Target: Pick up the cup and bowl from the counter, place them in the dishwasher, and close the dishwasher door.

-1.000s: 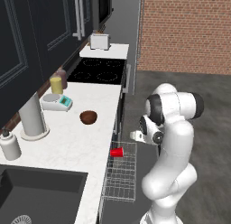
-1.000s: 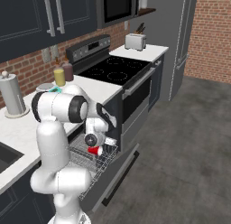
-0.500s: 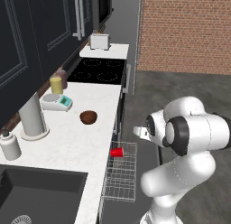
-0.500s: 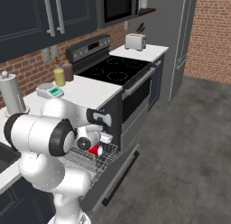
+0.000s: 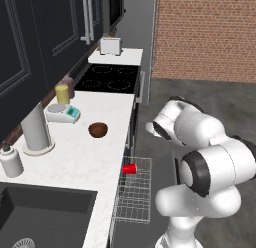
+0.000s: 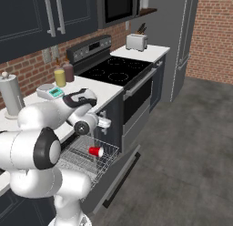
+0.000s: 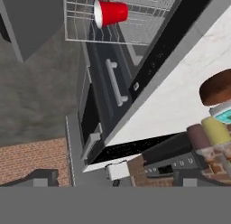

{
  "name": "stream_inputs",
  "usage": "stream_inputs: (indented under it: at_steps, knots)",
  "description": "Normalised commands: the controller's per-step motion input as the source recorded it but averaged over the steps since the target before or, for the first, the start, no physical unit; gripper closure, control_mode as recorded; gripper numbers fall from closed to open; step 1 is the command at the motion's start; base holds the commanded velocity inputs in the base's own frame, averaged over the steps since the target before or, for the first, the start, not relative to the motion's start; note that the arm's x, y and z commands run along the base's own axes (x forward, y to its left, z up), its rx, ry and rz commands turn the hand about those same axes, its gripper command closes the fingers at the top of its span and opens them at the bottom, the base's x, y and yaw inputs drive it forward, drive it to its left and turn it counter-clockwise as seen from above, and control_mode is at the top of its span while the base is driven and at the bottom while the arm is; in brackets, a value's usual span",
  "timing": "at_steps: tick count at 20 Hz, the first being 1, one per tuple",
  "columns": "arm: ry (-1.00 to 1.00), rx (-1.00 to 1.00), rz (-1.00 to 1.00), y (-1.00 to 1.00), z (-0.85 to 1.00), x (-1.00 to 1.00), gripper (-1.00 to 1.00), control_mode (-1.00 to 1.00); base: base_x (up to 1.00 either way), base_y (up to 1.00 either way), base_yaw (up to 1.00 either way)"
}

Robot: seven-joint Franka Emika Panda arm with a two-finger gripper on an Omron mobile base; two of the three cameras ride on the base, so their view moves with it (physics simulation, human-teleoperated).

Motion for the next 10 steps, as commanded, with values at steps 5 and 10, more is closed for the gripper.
stream_inputs:
  at_steps: [5,10]
  knots:
    - [-0.01,-0.04,0.11,0.00,1.00,0.27,-1.00,-1.00,0.00,0.00,0.00]
    - [-0.13,-0.30,0.25,0.00,0.62,0.08,-1.00,-1.00,0.00,0.00,0.00]
